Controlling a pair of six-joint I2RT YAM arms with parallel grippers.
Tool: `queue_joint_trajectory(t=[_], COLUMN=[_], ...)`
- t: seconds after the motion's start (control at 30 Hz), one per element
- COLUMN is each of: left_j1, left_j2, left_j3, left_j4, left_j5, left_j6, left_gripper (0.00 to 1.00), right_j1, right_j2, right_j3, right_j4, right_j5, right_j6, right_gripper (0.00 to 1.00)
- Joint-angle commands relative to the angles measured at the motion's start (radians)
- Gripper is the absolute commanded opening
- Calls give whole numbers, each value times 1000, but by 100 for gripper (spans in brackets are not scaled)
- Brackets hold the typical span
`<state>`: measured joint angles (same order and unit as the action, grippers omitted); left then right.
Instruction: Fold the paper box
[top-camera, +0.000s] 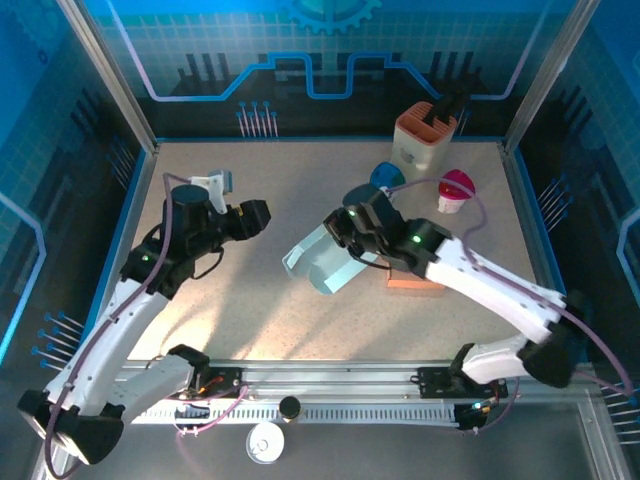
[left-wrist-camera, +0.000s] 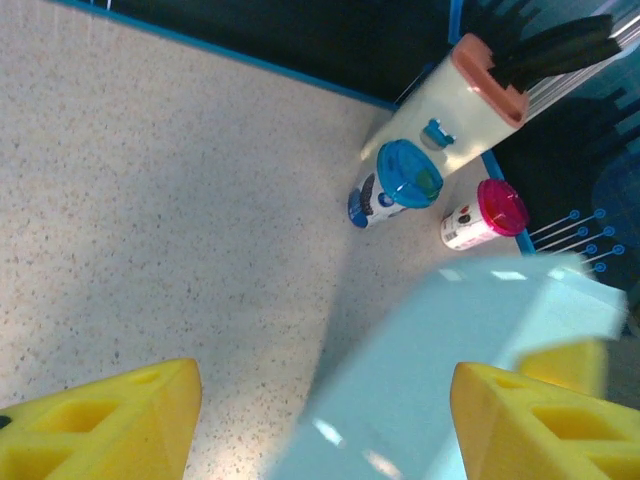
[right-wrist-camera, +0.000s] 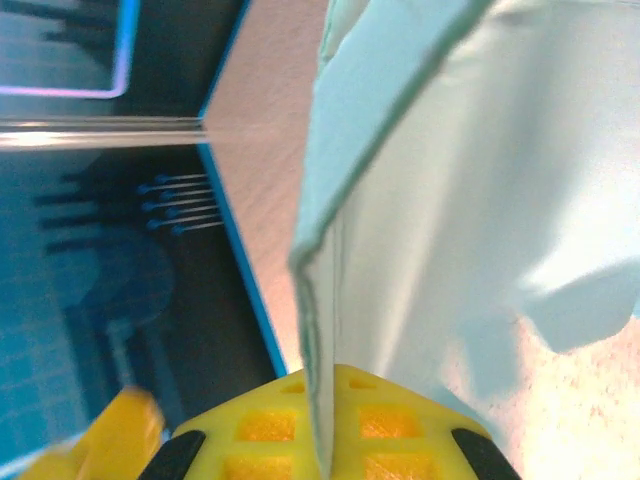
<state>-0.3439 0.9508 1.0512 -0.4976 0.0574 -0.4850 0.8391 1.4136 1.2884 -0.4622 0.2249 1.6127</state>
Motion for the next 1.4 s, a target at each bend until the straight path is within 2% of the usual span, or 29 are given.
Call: queue_joint_trajectory(t=[0.0, 0.13, 0.3, 0.53, 0.73, 0.93, 1.07, 1.23, 1.37], left_j1=[17, 22, 25, 25, 26, 28, 28, 28, 24], left_j2=[7, 10, 25, 94, 113, 116, 141, 167, 176], left_j3=[-42, -122, -215, -310, -414, -493, -528, -586, -607], left_j4=[-42, -35, 15, 96, 193, 277, 339, 470, 506], left_j5=[22, 12, 11, -39, -101, -132, -99, -20, 28], left_j6=[1, 20, 25, 60, 62, 63, 82, 131, 149], left_gripper=[66, 63, 58, 54, 48, 42, 31, 29, 30], right_j1=[-55, -86, -97, -116, -144, -153, -167, -195, -209], right_j2=[118, 222, 286, 324, 373, 339, 338, 423, 487], right_j3=[-5, -56, -137, -218, -314, -396, -417, -482, -489], right_j4=[134, 304, 439, 612, 902, 990, 1007, 1223, 1336], right_j5=[-79, -161, -194, -209, -309, -317, -354, -437, -484], right_j6=[21, 27, 36, -7, -56, -147, -200, -182, -152], right_gripper=[0, 0, 0, 0, 0, 0, 0, 0, 0])
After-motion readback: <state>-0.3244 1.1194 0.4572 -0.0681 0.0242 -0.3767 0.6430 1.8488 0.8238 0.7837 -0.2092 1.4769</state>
